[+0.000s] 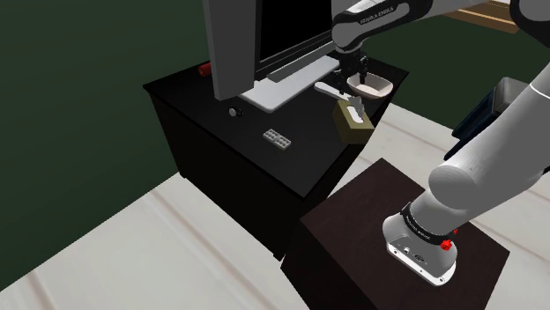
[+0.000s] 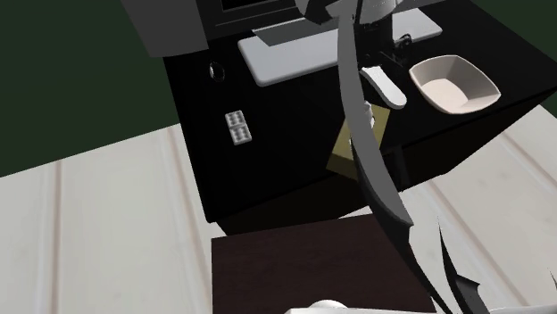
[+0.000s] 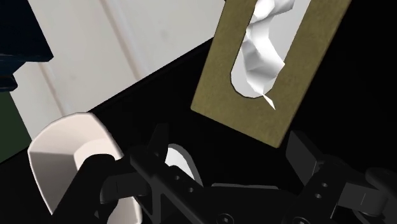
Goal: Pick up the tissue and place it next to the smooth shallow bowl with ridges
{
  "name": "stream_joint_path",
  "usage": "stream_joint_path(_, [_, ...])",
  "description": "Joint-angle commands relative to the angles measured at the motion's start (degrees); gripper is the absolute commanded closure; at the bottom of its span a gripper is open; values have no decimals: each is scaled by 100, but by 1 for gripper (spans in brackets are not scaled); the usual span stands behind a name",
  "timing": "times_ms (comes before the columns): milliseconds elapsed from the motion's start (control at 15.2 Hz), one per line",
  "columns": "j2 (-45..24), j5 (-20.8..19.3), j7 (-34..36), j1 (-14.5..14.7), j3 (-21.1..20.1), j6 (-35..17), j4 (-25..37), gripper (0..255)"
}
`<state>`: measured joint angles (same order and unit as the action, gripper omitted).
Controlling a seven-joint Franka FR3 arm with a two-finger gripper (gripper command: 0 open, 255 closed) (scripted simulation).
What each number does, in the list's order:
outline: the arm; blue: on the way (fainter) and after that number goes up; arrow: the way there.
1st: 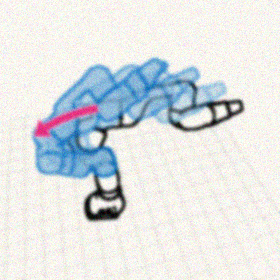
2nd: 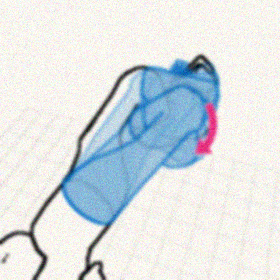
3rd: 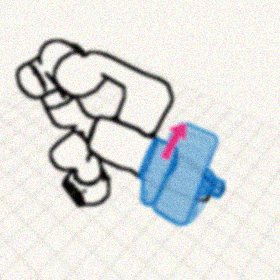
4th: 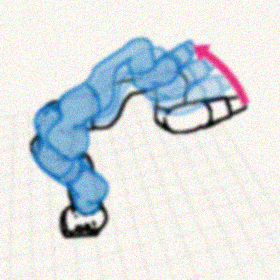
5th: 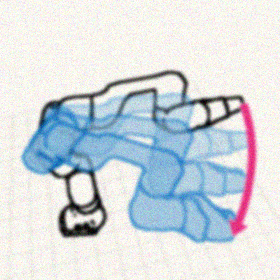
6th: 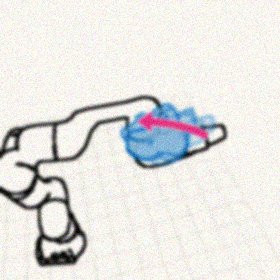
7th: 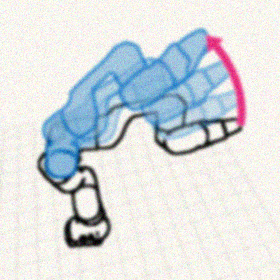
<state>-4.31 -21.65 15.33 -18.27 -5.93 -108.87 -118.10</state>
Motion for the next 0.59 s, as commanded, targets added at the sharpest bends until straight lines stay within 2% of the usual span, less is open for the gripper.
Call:
stream_joint_path(0, [69, 69, -52, 49, -46, 347, 269, 0])
stream_joint_path(66, [80, 94, -65, 72, -68, 493, 399, 0])
stream_joint_path(528, [80, 94, -65, 72, -68, 493, 399, 0])
